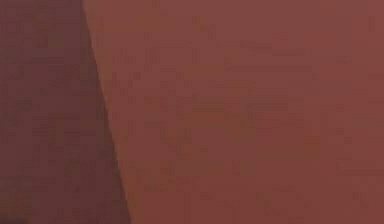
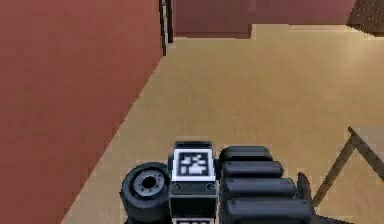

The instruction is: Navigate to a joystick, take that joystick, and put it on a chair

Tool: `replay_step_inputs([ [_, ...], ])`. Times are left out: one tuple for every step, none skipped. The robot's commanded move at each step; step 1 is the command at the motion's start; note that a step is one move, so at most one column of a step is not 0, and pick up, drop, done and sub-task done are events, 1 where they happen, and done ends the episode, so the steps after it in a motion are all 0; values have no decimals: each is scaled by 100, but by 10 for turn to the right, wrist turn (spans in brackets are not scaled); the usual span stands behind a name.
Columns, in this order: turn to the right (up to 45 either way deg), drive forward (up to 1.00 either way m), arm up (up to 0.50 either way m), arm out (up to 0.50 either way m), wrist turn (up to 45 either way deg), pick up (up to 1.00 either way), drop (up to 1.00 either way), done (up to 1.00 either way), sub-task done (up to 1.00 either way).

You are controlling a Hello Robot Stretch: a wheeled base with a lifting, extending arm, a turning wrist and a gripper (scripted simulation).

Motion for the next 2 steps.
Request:
replay_step_inputs([
  [-450, 0, 0, 0, 0, 0, 0, 0, 0],
  [-450, 0, 0, 0, 0, 0, 0, 0, 0],
])
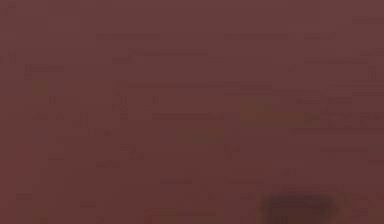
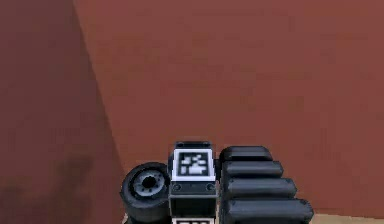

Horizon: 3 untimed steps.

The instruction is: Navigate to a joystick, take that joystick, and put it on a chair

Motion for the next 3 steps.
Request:
replay_step_inputs([
  [-330, 0, 0, 0, 0, 0, 0, 0, 0],
  [450, 0, 0, 0, 0, 0, 0, 0, 0],
  [450, 0, 0, 0, 0, 0, 0, 0, 0],
])
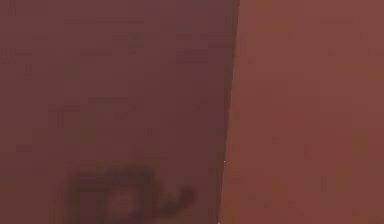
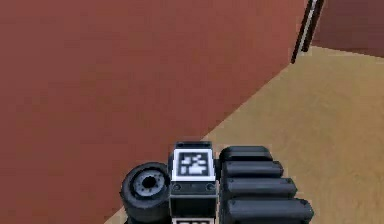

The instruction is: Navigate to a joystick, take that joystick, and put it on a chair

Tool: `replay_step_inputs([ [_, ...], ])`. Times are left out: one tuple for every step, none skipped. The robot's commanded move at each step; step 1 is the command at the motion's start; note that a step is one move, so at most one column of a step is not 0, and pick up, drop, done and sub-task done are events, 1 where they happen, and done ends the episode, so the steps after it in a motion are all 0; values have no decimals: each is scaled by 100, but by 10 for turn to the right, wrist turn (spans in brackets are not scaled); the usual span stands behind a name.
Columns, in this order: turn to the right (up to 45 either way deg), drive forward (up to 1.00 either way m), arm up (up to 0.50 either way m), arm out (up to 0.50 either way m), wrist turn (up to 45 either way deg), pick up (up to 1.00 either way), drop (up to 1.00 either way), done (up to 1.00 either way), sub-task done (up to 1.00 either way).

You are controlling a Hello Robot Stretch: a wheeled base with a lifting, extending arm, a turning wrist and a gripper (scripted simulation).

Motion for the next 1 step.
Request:
replay_step_inputs([
  [390, 0, 0, 0, 0, 0, 0, 0, 0],
])
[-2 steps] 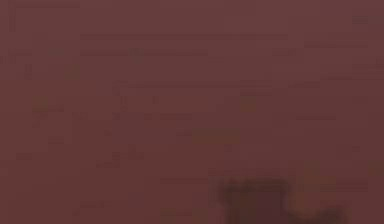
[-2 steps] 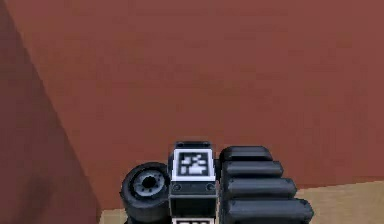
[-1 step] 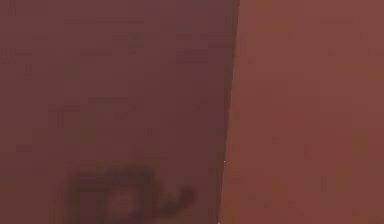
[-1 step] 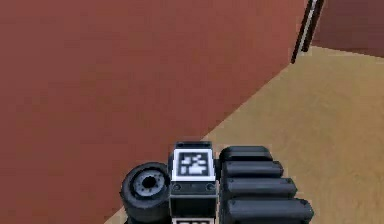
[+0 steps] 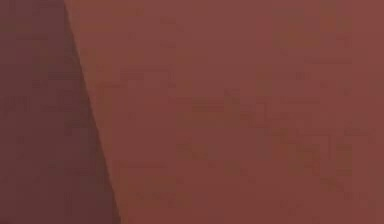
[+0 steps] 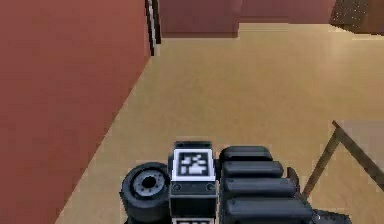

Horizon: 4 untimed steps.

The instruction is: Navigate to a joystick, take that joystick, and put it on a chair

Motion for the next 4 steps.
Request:
replay_step_inputs([
  [-450, 0, 0, 0, 0, 0, 0, 0, 0],
  [-450, 0, 0, 0, 0, 0, 0, 0, 0],
  [-390, 0, 0, 0, 0, 0, 0, 0, 0],
  [450, 0, 0, 0, 0, 0, 0, 0, 0],
])
